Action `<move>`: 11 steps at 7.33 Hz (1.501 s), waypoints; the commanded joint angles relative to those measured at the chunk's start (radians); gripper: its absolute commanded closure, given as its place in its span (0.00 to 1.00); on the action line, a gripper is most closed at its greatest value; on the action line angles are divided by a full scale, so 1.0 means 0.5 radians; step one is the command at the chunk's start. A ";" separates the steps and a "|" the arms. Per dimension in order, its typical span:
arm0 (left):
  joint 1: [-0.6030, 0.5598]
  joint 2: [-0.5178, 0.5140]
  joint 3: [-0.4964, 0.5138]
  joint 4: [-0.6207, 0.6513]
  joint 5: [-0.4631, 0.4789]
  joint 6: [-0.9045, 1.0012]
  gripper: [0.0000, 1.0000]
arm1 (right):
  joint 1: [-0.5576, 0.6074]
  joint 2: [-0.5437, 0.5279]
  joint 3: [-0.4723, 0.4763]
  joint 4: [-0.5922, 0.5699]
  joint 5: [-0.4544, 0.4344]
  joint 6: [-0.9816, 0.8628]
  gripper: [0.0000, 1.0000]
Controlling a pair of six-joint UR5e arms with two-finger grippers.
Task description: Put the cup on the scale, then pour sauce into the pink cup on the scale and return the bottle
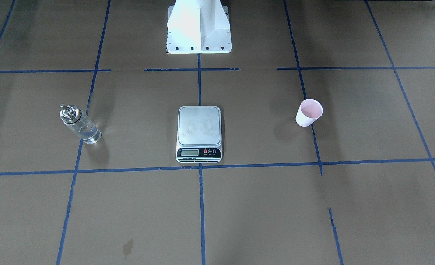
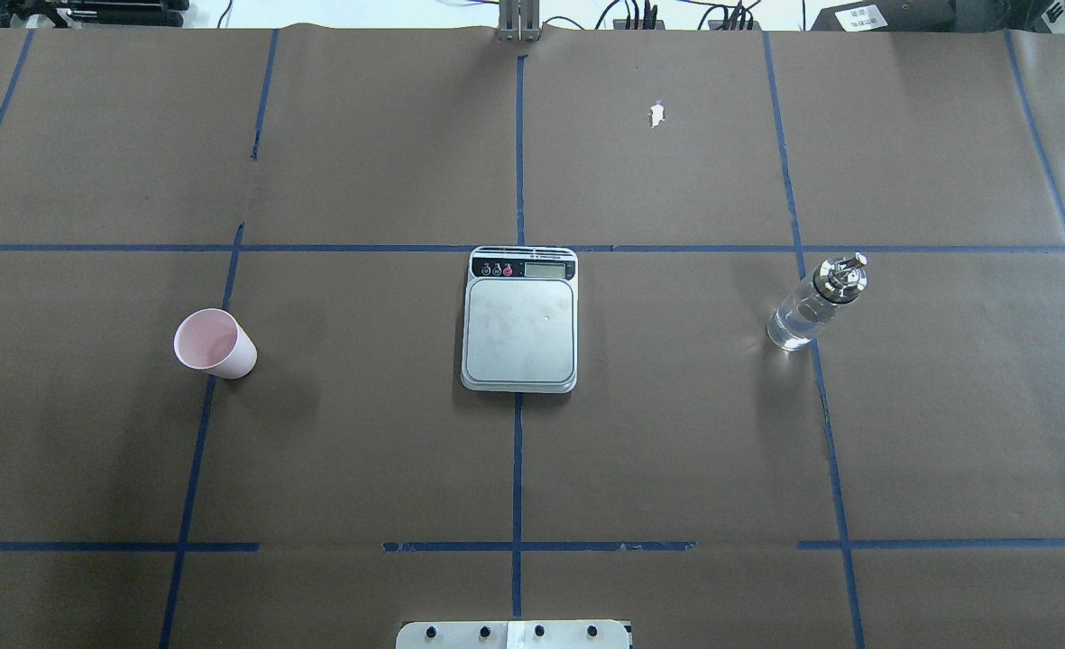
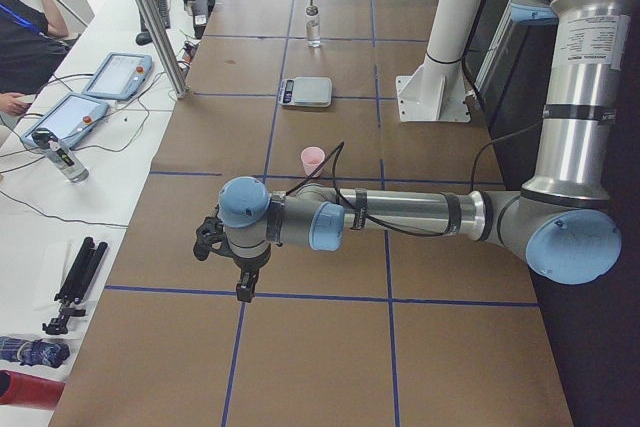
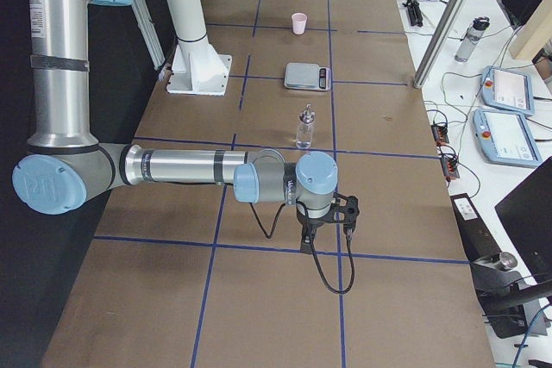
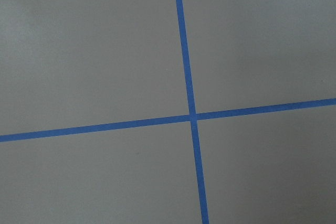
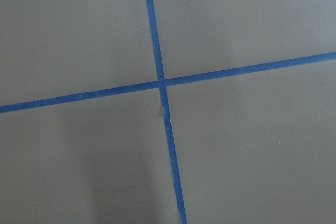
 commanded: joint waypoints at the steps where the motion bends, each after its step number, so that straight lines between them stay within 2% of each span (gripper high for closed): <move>1: 0.001 0.000 -0.001 0.000 0.000 0.000 0.00 | 0.000 0.008 0.000 0.000 0.002 0.000 0.00; 3: 0.001 -0.006 -0.016 -0.003 -0.003 0.000 0.00 | 0.000 0.008 0.009 0.003 0.015 -0.003 0.00; 4: 0.007 -0.021 -0.120 0.064 0.009 0.000 0.00 | 0.000 0.008 0.009 0.003 0.015 0.000 0.00; 6: 0.132 -0.171 -0.530 0.614 0.018 0.000 0.00 | 0.000 0.008 0.012 0.003 0.018 0.000 0.00; 8: 0.258 -0.160 -1.029 0.617 0.003 -0.003 0.00 | 0.000 0.009 0.024 0.003 0.021 0.000 0.00; 10: 0.624 -0.251 -1.023 0.477 0.006 -0.064 0.00 | 0.000 0.008 0.040 0.003 0.030 0.000 0.00; 11: 0.669 -0.255 -0.889 0.433 -0.006 -0.484 0.00 | -0.009 0.012 0.040 0.000 0.030 0.000 0.00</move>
